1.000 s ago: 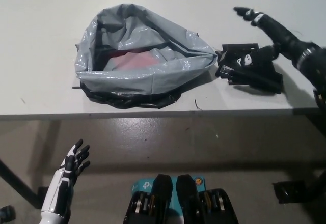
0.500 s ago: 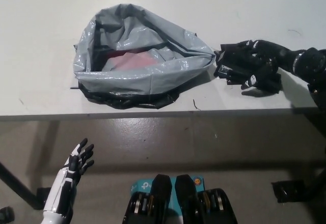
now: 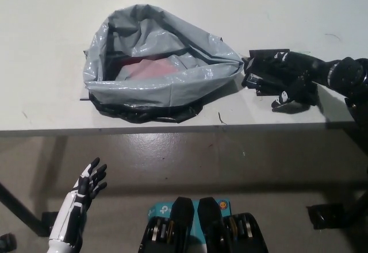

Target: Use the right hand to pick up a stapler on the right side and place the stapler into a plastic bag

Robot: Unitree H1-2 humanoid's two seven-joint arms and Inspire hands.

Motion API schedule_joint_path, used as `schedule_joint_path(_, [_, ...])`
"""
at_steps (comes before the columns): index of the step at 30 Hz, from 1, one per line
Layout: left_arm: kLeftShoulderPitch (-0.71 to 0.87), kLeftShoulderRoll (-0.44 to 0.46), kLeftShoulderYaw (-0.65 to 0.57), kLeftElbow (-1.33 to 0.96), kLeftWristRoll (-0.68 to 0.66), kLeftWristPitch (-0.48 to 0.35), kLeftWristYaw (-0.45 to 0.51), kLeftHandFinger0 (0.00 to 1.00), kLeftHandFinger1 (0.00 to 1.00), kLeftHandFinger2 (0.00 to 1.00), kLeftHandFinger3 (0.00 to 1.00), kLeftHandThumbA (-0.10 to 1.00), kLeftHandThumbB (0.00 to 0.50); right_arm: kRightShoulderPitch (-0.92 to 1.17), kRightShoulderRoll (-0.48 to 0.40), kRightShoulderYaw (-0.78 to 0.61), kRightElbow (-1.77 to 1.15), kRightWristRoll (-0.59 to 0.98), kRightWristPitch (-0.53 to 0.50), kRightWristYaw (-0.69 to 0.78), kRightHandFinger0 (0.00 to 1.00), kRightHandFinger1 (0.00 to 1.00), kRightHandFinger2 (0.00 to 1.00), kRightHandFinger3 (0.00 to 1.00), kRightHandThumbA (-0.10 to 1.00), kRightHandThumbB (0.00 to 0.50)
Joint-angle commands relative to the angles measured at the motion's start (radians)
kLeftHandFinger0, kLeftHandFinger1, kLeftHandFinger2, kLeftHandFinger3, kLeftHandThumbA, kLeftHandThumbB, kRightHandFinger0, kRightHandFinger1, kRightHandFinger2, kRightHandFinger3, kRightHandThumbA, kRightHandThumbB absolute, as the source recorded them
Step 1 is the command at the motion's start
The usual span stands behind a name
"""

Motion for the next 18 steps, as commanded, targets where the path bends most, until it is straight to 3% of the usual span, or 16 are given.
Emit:
schedule_joint_path(1, [0.009,0.015,-0.002,-0.043,0.003,-0.002,-0.011,1.00,1.00,1.00,1.00,1.00,0.012,-0.017,-0.001,-0.019,-0.024,-0.045,-0.066,-0.087,1.00,1.00,1.00,1.00,0.95,0.319])
schedule_joint_path(2, [0.006,0.016,0.001,-0.040,-0.005,-0.003,-0.013,1.00,1.00,1.00,1.00,1.00,0.012,-0.018,0.007,-0.025,-0.012,-0.053,-0.070,-0.117,0.79,0.74,0.68,0.65,0.88,0.318])
schedule_joint_path(3, [0.003,0.015,0.004,-0.044,-0.009,0.005,-0.012,1.00,1.00,1.00,1.00,1.00,0.007,-0.020,0.012,-0.025,-0.004,-0.065,-0.079,-0.145,0.63,0.63,0.54,0.45,0.84,0.328])
schedule_joint_path(4, [0.002,0.014,0.005,-0.046,-0.011,0.009,-0.011,1.00,1.00,1.00,1.00,1.00,0.008,-0.019,0.013,-0.025,-0.002,-0.075,-0.085,-0.164,0.53,0.56,0.46,0.32,0.82,0.331])
schedule_joint_path(6, [0.002,0.018,0.003,-0.042,-0.003,0.005,-0.012,1.00,1.00,1.00,1.00,1.00,0.021,-0.008,0.016,-0.028,-0.013,-0.092,-0.087,-0.202,0.30,0.39,0.36,0.25,0.78,0.318])
schedule_joint_path(7, [0.002,0.019,0.003,-0.041,-0.001,0.004,-0.012,1.00,1.00,1.00,1.00,1.00,0.023,-0.006,0.017,-0.029,-0.015,-0.095,-0.089,-0.209,0.28,0.39,0.38,0.25,0.78,0.315])
schedule_joint_path(8, [0.003,0.023,-0.001,-0.042,0.014,0.004,-0.011,1.00,1.00,1.00,1.00,1.00,0.035,0.000,0.018,-0.034,-0.021,-0.099,-0.085,-0.219,0.32,0.44,0.42,0.30,0.77,0.308])
schedule_joint_path(10, [0.001,0.026,-0.003,-0.037,0.019,-0.004,-0.012,1.00,1.00,1.00,1.00,1.00,0.039,0.003,0.017,-0.042,-0.023,-0.097,-0.094,-0.227,0.32,0.48,0.49,0.20,0.75,0.287])
schedule_joint_path(11, [-0.001,0.027,-0.003,-0.035,0.019,-0.007,-0.012,1.00,1.00,1.00,1.00,1.00,0.041,0.004,0.015,-0.046,-0.019,-0.096,-0.110,-0.234,0.34,0.55,0.56,0.20,0.75,0.281])
schedule_joint_path(16, [-0.008,0.029,-0.004,-0.034,0.018,-0.005,-0.011,1.00,1.00,1.00,1.00,1.00,0.039,0.009,0.012,-0.065,-0.015,-0.096,-0.126,-0.250,0.38,0.68,0.73,0.17,0.74,0.279])
schedule_joint_path(18, [-0.009,0.030,-0.004,-0.032,0.016,-0.006,-0.012,1.00,1.00,1.00,1.00,1.00,0.033,0.015,0.012,-0.072,-0.023,-0.095,-0.123,-0.251,0.31,0.69,0.79,0.17,0.70,0.272])
